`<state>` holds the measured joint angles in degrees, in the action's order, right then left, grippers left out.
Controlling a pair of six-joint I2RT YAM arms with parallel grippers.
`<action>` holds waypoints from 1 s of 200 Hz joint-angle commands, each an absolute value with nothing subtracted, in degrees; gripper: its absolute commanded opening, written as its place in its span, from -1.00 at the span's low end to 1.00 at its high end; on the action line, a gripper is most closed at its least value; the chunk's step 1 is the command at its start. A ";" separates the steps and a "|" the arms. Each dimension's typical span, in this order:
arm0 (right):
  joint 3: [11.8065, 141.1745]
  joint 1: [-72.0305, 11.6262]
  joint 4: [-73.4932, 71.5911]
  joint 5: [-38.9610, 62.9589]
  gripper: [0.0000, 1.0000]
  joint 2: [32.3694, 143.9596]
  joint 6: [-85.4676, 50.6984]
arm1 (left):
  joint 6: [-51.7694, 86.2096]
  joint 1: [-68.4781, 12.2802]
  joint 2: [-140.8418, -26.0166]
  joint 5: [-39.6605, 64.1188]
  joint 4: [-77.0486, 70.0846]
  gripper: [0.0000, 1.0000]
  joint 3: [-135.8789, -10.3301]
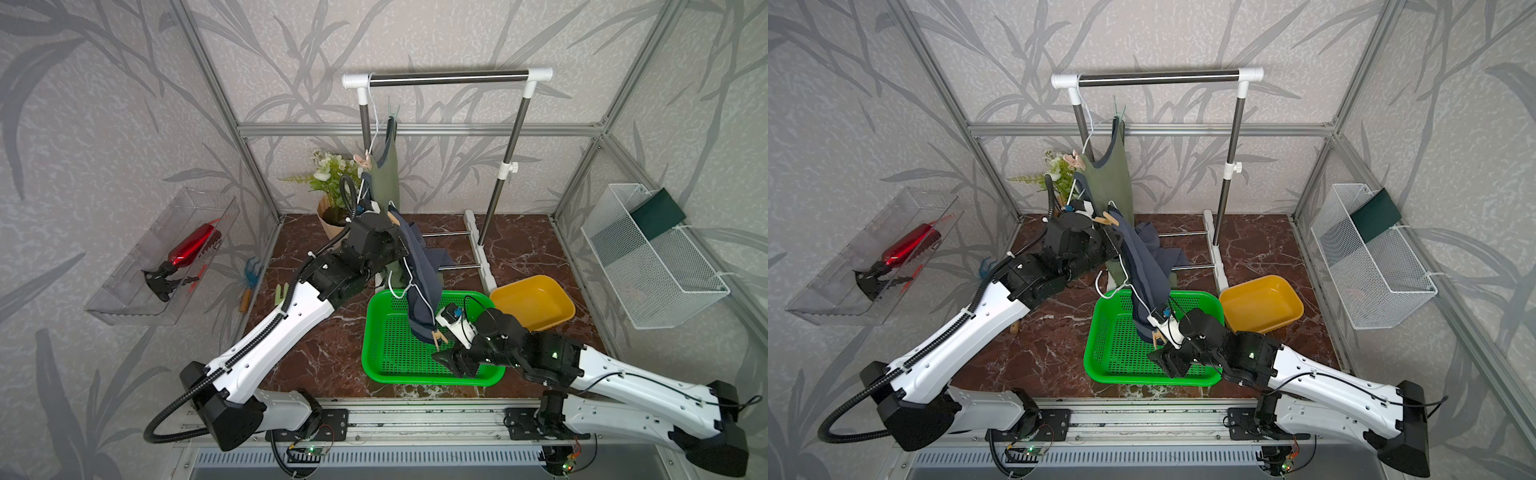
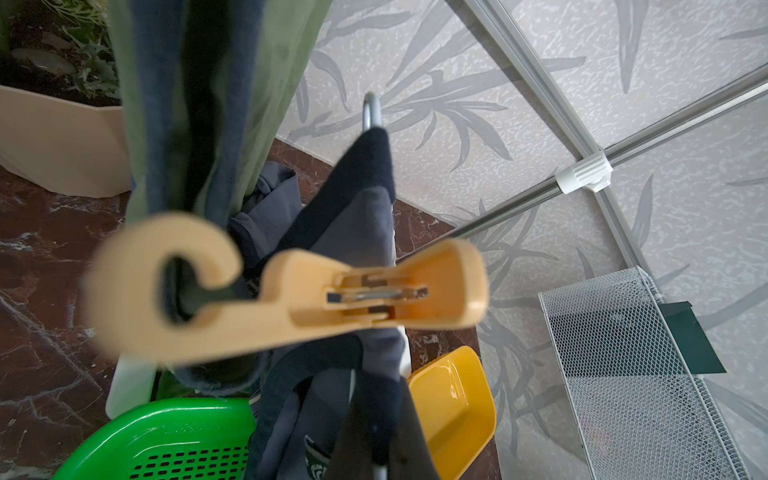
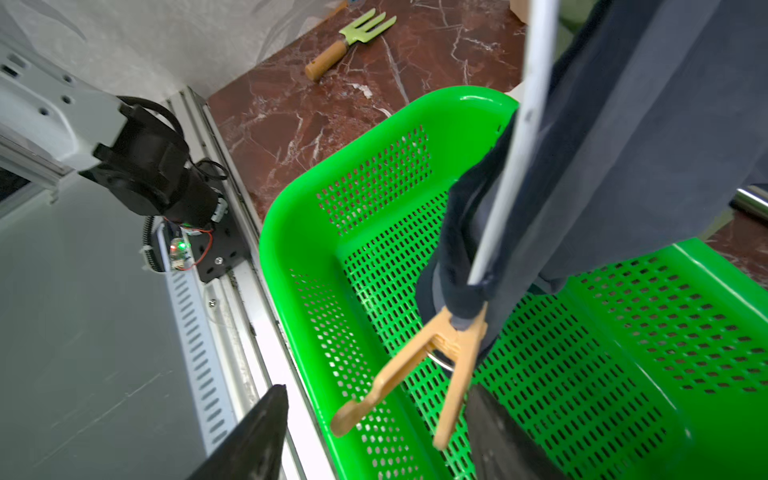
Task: Remove the clothespins securing tank tops to the hanger
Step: Remove the clothespin from the hanger.
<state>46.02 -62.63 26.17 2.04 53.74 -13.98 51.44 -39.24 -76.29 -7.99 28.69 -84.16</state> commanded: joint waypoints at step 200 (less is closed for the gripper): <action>42.89 -62.84 21.64 -4.04 -0.62 55.31 -16.10 | 51.05 -38.80 -75.70 -8.28 28.39 -1.00 -85.43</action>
